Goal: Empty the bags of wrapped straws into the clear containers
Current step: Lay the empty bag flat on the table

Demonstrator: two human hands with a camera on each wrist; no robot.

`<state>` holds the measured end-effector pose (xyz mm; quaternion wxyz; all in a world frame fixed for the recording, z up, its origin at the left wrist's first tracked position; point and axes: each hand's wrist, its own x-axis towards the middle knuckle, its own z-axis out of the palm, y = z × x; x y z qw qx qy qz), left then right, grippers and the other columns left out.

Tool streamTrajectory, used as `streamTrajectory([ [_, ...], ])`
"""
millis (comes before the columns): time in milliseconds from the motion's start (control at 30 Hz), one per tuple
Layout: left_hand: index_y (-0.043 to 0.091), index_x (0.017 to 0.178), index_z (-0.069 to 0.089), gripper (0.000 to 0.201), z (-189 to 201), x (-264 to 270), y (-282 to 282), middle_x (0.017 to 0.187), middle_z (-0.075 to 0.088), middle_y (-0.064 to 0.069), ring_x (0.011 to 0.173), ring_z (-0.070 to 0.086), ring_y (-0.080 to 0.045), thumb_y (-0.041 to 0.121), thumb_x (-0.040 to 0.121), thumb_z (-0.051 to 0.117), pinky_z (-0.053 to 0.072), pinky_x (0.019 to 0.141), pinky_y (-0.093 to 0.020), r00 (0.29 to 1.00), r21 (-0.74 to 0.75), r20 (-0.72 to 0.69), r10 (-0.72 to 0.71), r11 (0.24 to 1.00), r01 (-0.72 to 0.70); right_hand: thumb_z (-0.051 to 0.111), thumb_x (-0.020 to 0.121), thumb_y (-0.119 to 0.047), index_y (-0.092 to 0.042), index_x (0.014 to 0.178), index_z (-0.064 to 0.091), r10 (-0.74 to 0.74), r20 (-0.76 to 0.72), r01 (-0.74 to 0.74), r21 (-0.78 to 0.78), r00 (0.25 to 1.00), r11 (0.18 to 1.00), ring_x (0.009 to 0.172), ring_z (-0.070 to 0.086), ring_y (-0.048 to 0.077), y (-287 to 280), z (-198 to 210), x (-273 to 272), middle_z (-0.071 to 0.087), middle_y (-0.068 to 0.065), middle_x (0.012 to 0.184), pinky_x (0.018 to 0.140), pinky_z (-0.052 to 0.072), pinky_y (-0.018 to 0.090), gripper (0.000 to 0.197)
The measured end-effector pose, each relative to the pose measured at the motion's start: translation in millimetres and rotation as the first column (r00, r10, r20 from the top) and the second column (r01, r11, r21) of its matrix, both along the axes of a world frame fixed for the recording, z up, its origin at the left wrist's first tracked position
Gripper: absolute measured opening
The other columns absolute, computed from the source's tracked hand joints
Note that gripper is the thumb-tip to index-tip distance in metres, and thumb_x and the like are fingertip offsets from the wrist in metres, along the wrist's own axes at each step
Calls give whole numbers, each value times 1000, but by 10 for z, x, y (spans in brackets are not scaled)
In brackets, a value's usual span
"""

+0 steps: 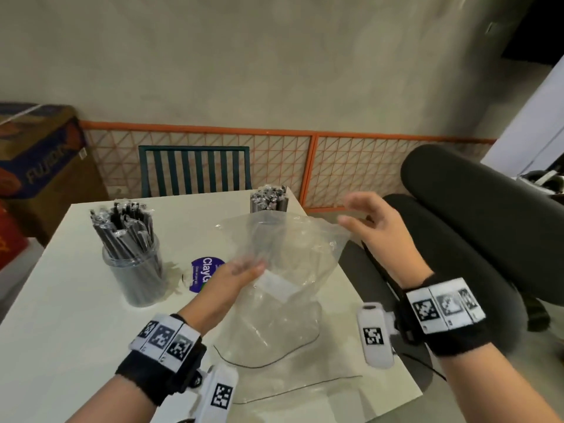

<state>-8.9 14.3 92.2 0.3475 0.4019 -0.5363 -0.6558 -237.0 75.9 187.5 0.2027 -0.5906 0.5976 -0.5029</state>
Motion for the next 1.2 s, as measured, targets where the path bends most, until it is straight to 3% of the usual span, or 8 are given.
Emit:
streamTrajectory([
  [100,20,94,65,12,-58,-65,-3,75,73,13,70,67,1,16,89,55,49,65,-24,996,40,-58,71,997,-69,73,78,-25,-21,116,45,-155,144,119,228,977,966,111,55,20,147,-591,-92,54,-1,118,86,46,24,46],
  [200,18,95,65,12,-37,-178,45,86,69,4,78,65,-11,16,90,55,52,71,-33,988,72,-106,115,992,-108,79,70,-38,-34,133,29,91,306,-239,492,948,837,106,61,14,185,-982,26,48,-7,128,75,50,25,80],
  [400,15,88,58,10,68,-36,-75,94,57,-10,78,59,-21,12,93,50,59,57,-29,904,144,-235,358,932,-332,64,86,-13,-3,87,54,141,441,-353,444,886,823,48,53,12,239,-1202,-179,56,4,64,49,47,26,14],
  [600,14,87,56,11,-30,-61,24,86,61,-6,79,61,-22,13,94,48,57,50,-29,890,233,-219,400,907,-351,66,82,-40,-18,98,58,211,241,-320,720,947,616,99,60,11,303,-1360,-510,65,-5,106,88,48,35,28],
  [767,16,95,59,16,-23,-164,131,87,70,0,83,69,-18,27,82,59,57,77,-38,926,298,-274,259,939,-174,52,92,-40,-15,99,57,196,268,-321,587,943,744,91,63,13,201,-1255,-260,70,2,99,82,45,28,27],
  [967,7,104,61,32,-425,-131,487,83,62,-5,73,58,-20,33,87,61,50,68,-33,913,241,381,148,937,-252,46,97,-22,-7,82,53,-134,226,-2,517,965,856,57,49,14,195,-1366,-233,54,4,67,49,43,17,23],
  [1100,2,99,60,20,-755,-160,429,92,64,-13,85,59,-28,19,91,55,46,67,-31,776,-69,477,412,898,-434,40,98,-31,-9,77,54,-223,-238,317,502,945,805,64,51,21,354,-1601,-315,53,0,64,58,37,30,33],
  [1200,9,105,50,28,-975,-168,379,105,63,-16,95,60,-32,25,85,63,49,84,-40,793,14,526,307,929,-369,37,99,-27,-6,86,54,-237,-221,321,548,946,772,64,52,21,441,-1820,-320,56,2,68,62,43,33,30],
])
